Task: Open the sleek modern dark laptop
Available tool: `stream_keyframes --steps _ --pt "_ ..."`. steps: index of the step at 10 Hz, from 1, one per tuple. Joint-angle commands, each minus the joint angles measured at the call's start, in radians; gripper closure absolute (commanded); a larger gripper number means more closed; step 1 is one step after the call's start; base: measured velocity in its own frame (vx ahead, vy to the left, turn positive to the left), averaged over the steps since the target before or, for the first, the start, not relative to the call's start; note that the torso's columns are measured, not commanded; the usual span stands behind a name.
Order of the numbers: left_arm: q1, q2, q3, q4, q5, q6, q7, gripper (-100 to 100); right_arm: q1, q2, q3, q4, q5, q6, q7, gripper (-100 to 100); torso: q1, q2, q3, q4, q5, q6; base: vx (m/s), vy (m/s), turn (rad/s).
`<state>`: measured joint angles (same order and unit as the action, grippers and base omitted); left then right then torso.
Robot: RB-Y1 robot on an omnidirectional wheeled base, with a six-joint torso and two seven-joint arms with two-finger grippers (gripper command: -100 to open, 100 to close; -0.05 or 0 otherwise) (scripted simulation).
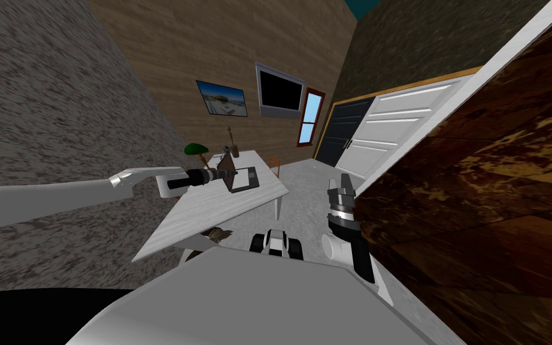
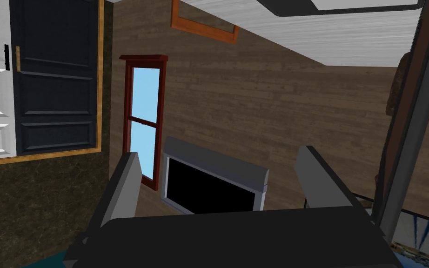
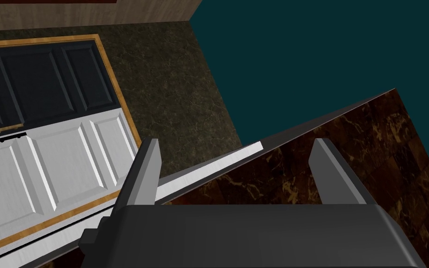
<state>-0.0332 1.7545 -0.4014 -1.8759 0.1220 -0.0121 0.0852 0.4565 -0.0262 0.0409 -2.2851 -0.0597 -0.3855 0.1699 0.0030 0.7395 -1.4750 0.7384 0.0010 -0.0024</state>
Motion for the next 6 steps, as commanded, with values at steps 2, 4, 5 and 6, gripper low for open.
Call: stream_keyframes --steps 2,4,5,6 --pt "-0.026 0.097 -0.052 -0.004 0.055 0.005 0.051 -100 0.000 0.000 0.000 0.000 0.000 0.000 0.000 0 -0.002 -0.001 -0.001 0.000 -0.001 0.002 -0.020 0.031 -0.003" --pt "-0.026 0.108 -0.052 -0.004 0.055 0.005 0.051 -100 0.000 0.000 0.000 0.000 0.000 0.000 0.000 0 -0.003 -0.001 -0.001 0.000 -0.001 0.002 -0.011 0.021 -0.001" --pt "-0.036 0.145 -0.071 -0.005 0.076 0.006 0.069 -100 0.000 0.000 0.000 0.000 0.000 0.000 0.000 0 -0.004 -0.002 -0.001 0.000 -0.001 0.002 -0.009 0.014 0.003" --pt "-0.046 0.174 -0.089 -0.006 0.095 0.006 0.086 -100 0.000 0.000 0.000 0.000 0.000 0.000 0.000 0 -0.004 -0.002 -0.001 0.000 -0.001 0.002 -0.014 0.024 -0.006"
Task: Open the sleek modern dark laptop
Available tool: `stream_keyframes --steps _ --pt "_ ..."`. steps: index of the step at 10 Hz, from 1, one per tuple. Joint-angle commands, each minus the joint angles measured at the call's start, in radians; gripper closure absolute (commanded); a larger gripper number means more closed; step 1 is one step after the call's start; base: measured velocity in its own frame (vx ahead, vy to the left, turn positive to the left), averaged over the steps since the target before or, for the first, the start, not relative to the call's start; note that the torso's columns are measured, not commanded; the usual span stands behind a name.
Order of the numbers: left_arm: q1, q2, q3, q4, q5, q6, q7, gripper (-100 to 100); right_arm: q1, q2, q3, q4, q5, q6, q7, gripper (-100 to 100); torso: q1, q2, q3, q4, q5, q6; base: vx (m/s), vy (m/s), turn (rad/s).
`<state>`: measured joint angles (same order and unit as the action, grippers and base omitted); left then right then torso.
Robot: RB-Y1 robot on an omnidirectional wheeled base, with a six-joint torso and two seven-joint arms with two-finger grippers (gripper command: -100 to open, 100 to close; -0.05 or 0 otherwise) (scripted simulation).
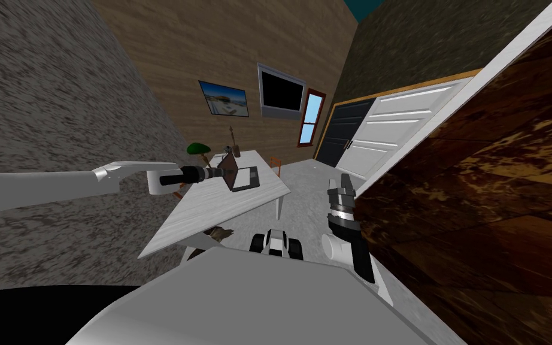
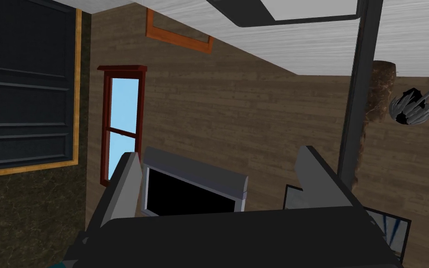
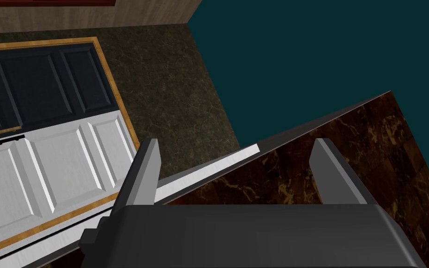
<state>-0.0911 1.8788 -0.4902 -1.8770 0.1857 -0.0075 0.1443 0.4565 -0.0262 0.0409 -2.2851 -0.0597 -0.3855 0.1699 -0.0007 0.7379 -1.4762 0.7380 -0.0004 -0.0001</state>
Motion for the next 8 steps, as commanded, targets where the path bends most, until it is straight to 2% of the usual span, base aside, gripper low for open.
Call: stream_keyframes --steps 1,2,6,7,8 --pt "-0.004 0.056 -0.010 -0.005 0.031 0.001 0.027 -100 0.000 0.000 0.000 0.000 0.000 0.000 0.000 0 0.001 0.000 0.000 0.000 0.000 0.000 -0.009 0.022 -0.002" --pt "-0.108 0.056 -0.113 -0.005 0.031 0.001 0.027 -100 0.000 0.000 0.000 0.000 0.000 0.000 0.000 0 0.001 0.000 0.000 0.000 0.001 0.000 -0.002 0.010 -0.005" --pt "0.009 0.056 -0.001 -0.005 0.031 0.001 0.027 -100 0.000 0.000 0.000 0.000 0.000 0.000 0.000 0 0.000 0.000 0.000 0.000 0.000 0.000 0.000 0.000 0.000" --pt "0.012 0.056 -0.001 -0.005 0.031 0.001 0.027 -100 0.000 0.000 0.000 0.000 0.000 0.000 0.000 0 0.001 0.000 0.000 0.000 0.000 0.000 0.000 0.000 0.000" --pt "0.003 0.089 -0.018 -0.007 0.049 0.002 0.043 -100 0.000 0.000 0.000 0.000 0.000 0.000 0.000 0 0.001 0.000 0.000 0.000 0.000 0.000 -0.006 0.010 -0.016"
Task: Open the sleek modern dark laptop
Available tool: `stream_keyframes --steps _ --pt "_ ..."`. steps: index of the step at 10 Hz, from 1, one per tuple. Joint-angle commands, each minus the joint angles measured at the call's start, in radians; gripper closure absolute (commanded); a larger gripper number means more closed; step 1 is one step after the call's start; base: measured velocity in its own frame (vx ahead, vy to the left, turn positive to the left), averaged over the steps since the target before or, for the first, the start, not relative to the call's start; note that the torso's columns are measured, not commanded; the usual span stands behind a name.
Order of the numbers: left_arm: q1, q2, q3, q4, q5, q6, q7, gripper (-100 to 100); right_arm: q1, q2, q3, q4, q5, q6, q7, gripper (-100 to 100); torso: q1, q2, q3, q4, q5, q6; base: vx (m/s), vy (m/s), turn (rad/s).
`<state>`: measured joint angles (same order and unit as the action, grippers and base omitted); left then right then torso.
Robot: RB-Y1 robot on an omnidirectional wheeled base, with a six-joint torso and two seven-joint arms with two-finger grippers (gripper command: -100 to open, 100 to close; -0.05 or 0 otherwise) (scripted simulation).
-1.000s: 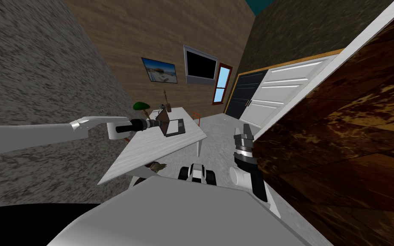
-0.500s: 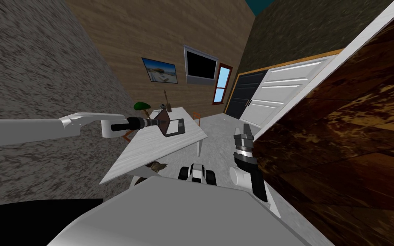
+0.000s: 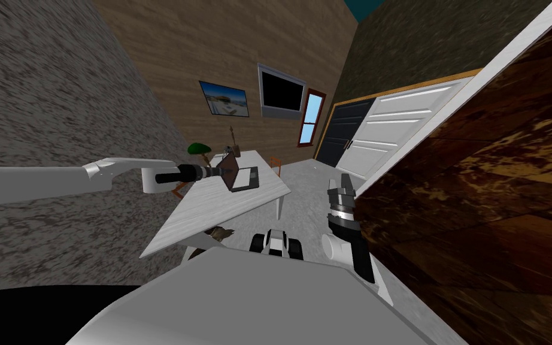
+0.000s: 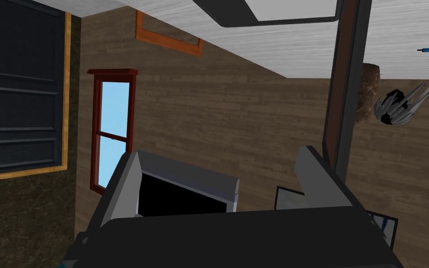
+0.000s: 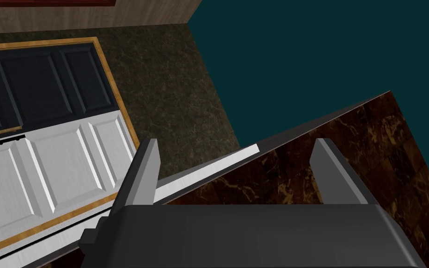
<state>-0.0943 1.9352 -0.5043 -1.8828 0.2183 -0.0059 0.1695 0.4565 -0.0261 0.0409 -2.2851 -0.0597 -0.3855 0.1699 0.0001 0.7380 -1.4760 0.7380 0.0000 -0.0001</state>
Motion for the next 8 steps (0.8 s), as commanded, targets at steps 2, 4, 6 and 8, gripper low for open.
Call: stream_keyframes --steps 2,4,6,8 --pt "-0.002 0.063 -0.019 -0.003 0.032 0.001 0.032 -100 0.000 0.000 0.000 0.000 0.000 0.000 0.000 0 0.002 0.001 0.001 0.001 0.001 -0.001 -0.010 0.015 0.000" --pt "-0.010 0.090 -0.033 -0.005 0.046 0.001 0.045 -100 0.000 0.000 0.000 0.000 0.000 0.000 0.000 0 0.002 0.002 0.001 0.001 0.000 -0.002 -0.009 0.017 0.003" --pt "-0.010 0.090 -0.033 -0.005 0.046 0.001 0.045 -100 0.000 0.000 0.000 0.000 0.000 0.000 0.000 0 0.000 0.001 0.000 0.001 0.000 -0.001 -0.005 0.011 0.001" --pt "-0.026 0.152 -0.064 -0.012 0.077 0.002 0.072 -100 0.000 0.000 0.000 0.000 0.000 0.000 0.000 0 0.000 0.001 0.000 0.001 -0.001 -0.001 -0.011 0.020 -0.005"
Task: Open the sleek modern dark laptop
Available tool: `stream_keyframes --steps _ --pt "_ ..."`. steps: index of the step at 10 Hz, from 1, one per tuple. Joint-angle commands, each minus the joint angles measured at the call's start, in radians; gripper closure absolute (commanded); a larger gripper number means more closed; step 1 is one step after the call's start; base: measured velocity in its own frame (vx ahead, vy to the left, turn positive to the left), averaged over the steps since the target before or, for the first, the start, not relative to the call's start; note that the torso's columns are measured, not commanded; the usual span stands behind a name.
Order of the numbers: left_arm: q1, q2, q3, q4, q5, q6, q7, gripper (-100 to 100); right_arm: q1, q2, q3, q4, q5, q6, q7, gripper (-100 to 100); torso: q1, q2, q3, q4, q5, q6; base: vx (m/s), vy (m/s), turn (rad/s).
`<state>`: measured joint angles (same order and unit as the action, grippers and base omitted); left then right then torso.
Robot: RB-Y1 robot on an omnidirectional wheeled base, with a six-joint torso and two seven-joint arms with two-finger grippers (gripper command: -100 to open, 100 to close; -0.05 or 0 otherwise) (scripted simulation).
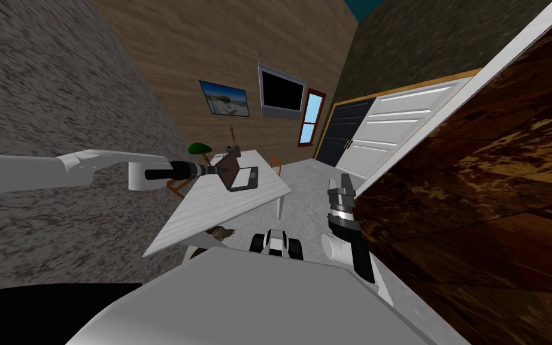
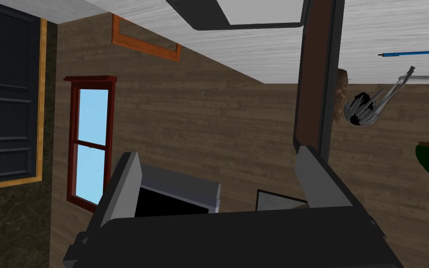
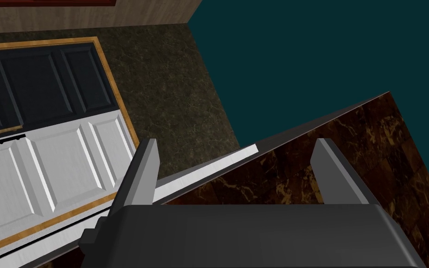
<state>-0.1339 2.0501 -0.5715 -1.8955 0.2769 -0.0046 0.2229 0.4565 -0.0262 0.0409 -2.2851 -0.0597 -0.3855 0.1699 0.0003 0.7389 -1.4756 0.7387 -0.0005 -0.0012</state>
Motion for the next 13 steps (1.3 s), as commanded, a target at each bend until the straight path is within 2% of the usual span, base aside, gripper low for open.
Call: stream_keyframes --steps 1,3,4,5,6,8,9,10,13 --pt "0.008 0.059 -0.008 -0.002 0.030 0.001 0.029 -100 0.000 0.000 0.000 0.000 0.000 0.000 0.000 0 0.001 0.000 0.000 0.000 0.000 0.000 -0.010 0.025 0.003" --pt "0.003 0.019 -0.021 0.021 0.013 0.000 0.014 -100 0.000 0.000 0.000 0.000 0.000 0.000 0.000 0 0.000 -0.001 0.000 -0.001 0.001 0.001 0.026 0.004 -0.032" --pt "0.008 0.030 -0.012 0.012 0.018 -0.001 0.019 -100 0.000 0.000 0.000 0.000 0.000 0.000 0.000 0 -0.001 -0.005 -0.003 -0.002 0.001 0.002 0.030 -0.003 -0.003" --pt "0.010 0.029 -0.011 0.014 0.017 -0.001 0.018 100 0.000 0.000 0.000 0.000 0.000 0.000 0.000 0 0.000 -0.005 -0.003 -0.003 0.001 0.003 0.000 0.000 0.000" --pt "0.026 0.043 -0.025 0.010 -0.010 0.032 -0.009 100 0.000 0.000 0.000 0.000 0.000 0.000 0.000 0 0.000 -0.003 -0.002 -0.002 0.001 0.002 0.052 -0.100 -0.071" --pt "0.026 0.043 -0.025 0.010 -0.010 0.032 -0.009 100 0.000 0.000 0.000 0.000 0.000 0.000 0.000 0 -0.006 -0.003 -0.002 -0.001 -0.002 0.001 0.038 -0.110 -0.001" --pt "0.042 0.058 -0.039 0.007 -0.038 0.064 -0.036 100 0.000 0.000 0.000 0.000 0.000 0.000 0.000 0 -0.001 0.001 0.000 0.000 0.000 0.001 0.013 -0.127 -0.051" --pt "0.042 0.058 -0.039 0.007 -0.038 0.064 -0.036 100 0.000 0.000 0.000 0.000 0.000 0.000 0.000 0 -0.001 0.001 0.001 0.000 0.001 0.001 0.043 -0.128 -0.031" --pt "0.066 0.080 -0.060 0.001 -0.079 0.114 -0.076 100 0.000 0.000 0.000 0.000 0.000 0.000 0.000 0 -0.001 -0.001 -0.001 -0.001 0.000 0.001 0.038 -0.141 -0.035"
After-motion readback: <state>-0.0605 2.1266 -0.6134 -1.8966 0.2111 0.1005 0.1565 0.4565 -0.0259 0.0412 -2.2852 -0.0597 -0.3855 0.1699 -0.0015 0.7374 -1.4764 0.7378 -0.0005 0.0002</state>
